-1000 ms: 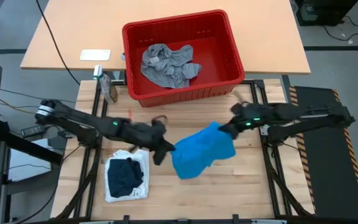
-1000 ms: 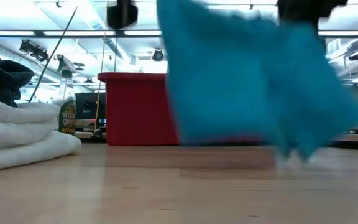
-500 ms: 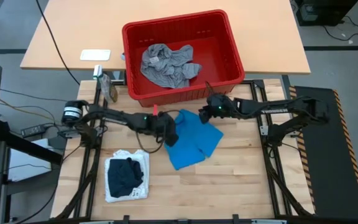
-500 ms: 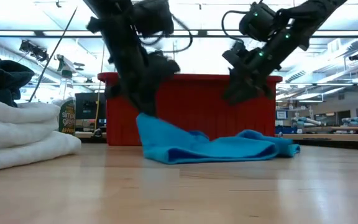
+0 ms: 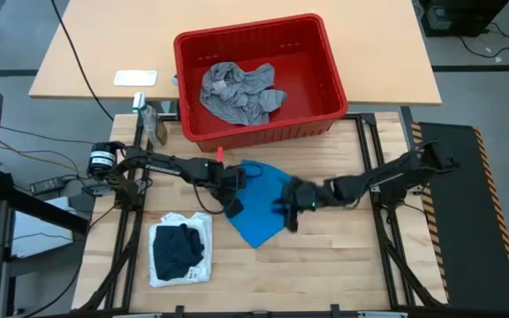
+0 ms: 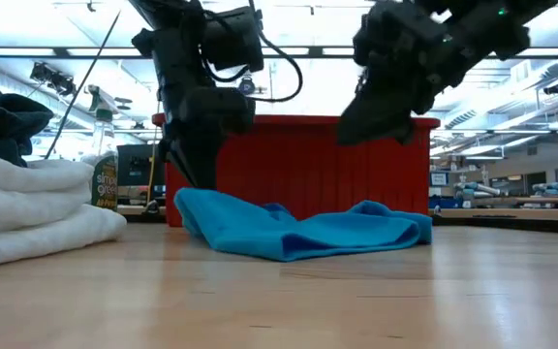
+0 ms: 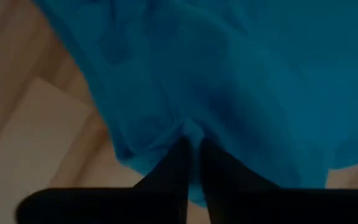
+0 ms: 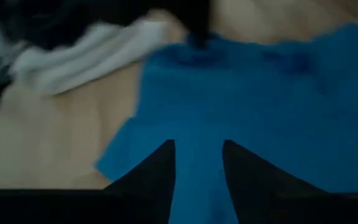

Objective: Fold laundry
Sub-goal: Fold the light blue shorts

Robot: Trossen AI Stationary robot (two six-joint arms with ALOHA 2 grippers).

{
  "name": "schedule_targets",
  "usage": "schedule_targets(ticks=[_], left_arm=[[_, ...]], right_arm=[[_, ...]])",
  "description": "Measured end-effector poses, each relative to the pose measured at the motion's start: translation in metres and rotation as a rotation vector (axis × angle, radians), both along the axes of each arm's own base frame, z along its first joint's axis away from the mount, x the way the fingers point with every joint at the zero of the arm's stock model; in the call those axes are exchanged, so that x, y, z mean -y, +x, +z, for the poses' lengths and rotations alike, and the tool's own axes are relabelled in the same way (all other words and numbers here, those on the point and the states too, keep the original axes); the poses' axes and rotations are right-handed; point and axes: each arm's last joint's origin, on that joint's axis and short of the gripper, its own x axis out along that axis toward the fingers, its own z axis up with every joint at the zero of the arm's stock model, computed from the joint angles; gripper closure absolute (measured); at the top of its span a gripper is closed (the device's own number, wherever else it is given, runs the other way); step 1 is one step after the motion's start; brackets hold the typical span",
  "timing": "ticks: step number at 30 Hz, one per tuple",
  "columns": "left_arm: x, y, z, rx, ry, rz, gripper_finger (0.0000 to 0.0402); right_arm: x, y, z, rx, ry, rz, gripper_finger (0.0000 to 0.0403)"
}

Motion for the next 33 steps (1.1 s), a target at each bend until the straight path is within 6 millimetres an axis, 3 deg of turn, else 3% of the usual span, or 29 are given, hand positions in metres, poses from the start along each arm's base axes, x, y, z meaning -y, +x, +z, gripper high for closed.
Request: schedule_targets(ticks=[6, 11, 16, 18, 22, 28, 33], left_arm=[[0.002, -0.002, 0.012, 0.048, 0.038, -0.115, 0.0288], [0.003, -0.012, 0.029, 0.071, 0.037, -0.184, 0.0230], [0.006, -0.029, 0.049, 0.074, 0.089, -0.332, 0.0206], [0.010, -0.035, 0.055, 0.070, 0.117, -0.420, 0.0206], [0.017, -0.041, 0.055, 0.022, 0.163, -0.545, 0.0207], [0.025, -0.031, 0.052, 0.079, 0.204, -0.615, 0.0198], [0.027, -0.026, 0.054, 0.135, 0.223, -0.623, 0.0196]], right_arm=[[-0.036, 0.024, -0.032, 0.100, -0.051, 0.122, 0.0268], [-0.043, 0.040, -0.062, 0.043, 0.049, 0.079, 0.0277], [-0.050, 0.040, -0.081, -0.053, 0.197, 0.063, 0.0302], [-0.058, 0.035, -0.080, -0.093, 0.238, 0.051, 0.0311], [-0.081, 0.013, -0.073, -0.189, 0.161, 0.042, 0.0315], [-0.102, -0.029, -0.063, -0.372, 0.070, -0.030, 0.0315], [-0.104, -0.020, -0.042, -0.161, 0.055, -0.076, 0.0316]])
